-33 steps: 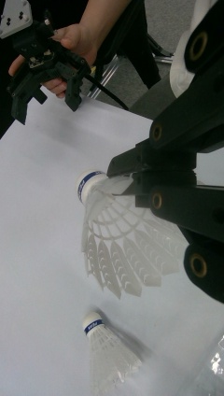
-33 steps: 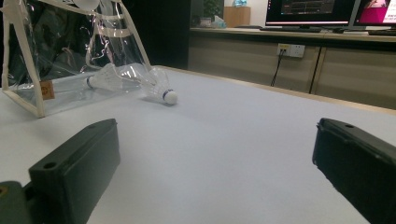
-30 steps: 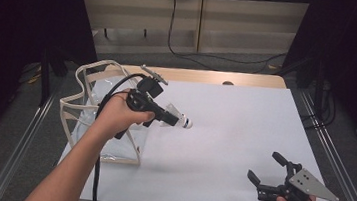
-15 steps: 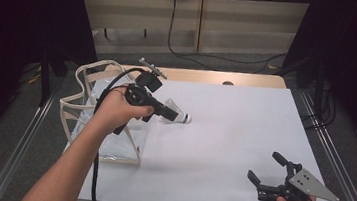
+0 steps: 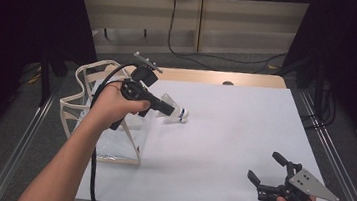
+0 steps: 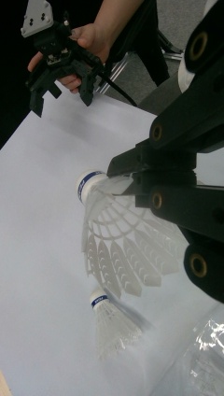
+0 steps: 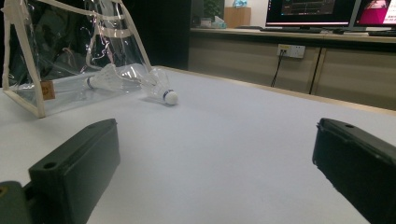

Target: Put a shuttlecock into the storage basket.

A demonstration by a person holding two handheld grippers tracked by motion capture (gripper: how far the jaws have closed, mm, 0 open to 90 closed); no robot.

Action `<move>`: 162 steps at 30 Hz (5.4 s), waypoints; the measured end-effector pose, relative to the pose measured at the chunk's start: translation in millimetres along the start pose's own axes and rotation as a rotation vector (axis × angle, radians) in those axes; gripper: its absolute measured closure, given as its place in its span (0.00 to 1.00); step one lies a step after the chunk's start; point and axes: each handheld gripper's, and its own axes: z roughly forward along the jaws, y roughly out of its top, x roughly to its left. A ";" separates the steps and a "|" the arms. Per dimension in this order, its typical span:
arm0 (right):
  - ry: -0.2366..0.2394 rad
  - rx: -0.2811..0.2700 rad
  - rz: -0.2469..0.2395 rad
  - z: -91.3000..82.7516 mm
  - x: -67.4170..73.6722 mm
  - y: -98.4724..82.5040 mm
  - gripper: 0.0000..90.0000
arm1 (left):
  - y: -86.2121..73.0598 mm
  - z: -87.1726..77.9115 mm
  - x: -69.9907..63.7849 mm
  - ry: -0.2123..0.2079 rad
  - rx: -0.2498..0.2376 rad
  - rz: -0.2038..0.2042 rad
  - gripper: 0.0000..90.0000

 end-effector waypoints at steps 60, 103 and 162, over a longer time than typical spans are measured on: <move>0.001 0.000 0.002 -0.1 0.0 0.1 0.01 | 5.1 -42.6 23.0 0.089 -0.026 -0.040 1.00; 0.002 0.000 0.003 -0.2 0.2 0.2 0.01 | -2.0 -81.2 36.0 0.162 -0.059 -0.083 1.00; 0.002 0.001 0.004 0.1 0.5 0.1 0.01 | -16.4 -117.0 57.4 0.249 -0.052 -0.115 1.00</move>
